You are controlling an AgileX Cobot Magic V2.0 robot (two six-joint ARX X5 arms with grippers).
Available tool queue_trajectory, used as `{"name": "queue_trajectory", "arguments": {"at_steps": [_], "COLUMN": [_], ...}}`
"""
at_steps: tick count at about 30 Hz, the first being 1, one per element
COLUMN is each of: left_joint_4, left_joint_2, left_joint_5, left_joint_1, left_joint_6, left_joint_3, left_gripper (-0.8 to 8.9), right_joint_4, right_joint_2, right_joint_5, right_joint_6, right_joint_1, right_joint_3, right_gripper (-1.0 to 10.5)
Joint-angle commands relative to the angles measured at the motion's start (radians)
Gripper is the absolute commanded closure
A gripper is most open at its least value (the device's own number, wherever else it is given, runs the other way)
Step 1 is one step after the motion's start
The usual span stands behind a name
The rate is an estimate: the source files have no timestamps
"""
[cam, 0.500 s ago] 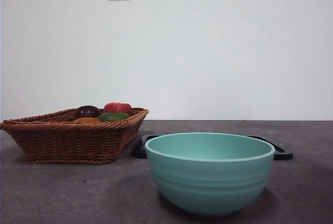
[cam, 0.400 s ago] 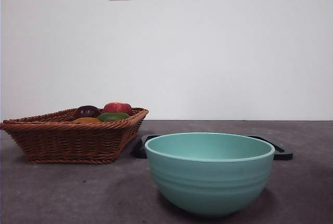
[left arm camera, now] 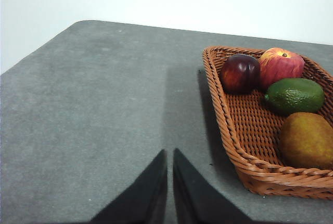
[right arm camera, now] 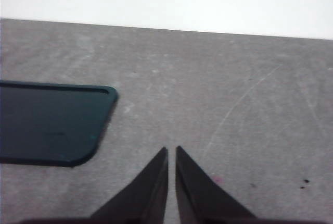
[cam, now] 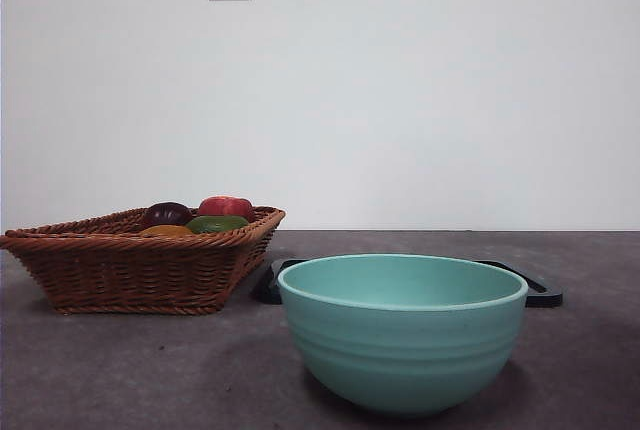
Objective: Pick up the wifruite, put it on the bowl, pick up the plate, put it on desk
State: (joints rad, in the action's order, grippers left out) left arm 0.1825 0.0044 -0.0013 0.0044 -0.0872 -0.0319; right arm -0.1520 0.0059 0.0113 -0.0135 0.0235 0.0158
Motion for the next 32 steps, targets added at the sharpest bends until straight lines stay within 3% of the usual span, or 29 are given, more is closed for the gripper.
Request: {"name": "queue_trajectory", "arguments": {"at_steps": [1, 6, 12, 20, 32], "left_joint_4": [0.003, 0.003, 0.005, 0.099, 0.375], "left_joint_2": [-0.001, 0.005, 0.035, 0.188, 0.481], "left_joint_5": [0.012, 0.029, 0.027, 0.054, 0.36], "left_joint_1": [0.0, -0.01, -0.038, -0.039, -0.039], "left_joint_6": [-0.009, -0.096, -0.146, -0.176, -0.183], "left_joint_3": [0.019, -0.009, -0.12, -0.375, -0.758], "left_gripper": [7.98, 7.98, 7.98, 7.98, 7.97], "right_joint_4": [0.01, -0.003, -0.095, -0.29, -0.565], "right_joint_2": [-0.002, -0.002, 0.011, 0.116, 0.301], "right_joint_5": [0.005, 0.003, 0.003, 0.083, 0.347], "right_joint_6": [-0.08, -0.189, -0.266, -0.296, -0.227], "right_joint_1": [-0.001, 0.001, 0.001, 0.001, 0.001], "right_joint_3": [0.0, 0.065, 0.223, 0.486, 0.734], "right_gripper": [9.3, 9.4, 9.4, 9.4, 9.4]}}
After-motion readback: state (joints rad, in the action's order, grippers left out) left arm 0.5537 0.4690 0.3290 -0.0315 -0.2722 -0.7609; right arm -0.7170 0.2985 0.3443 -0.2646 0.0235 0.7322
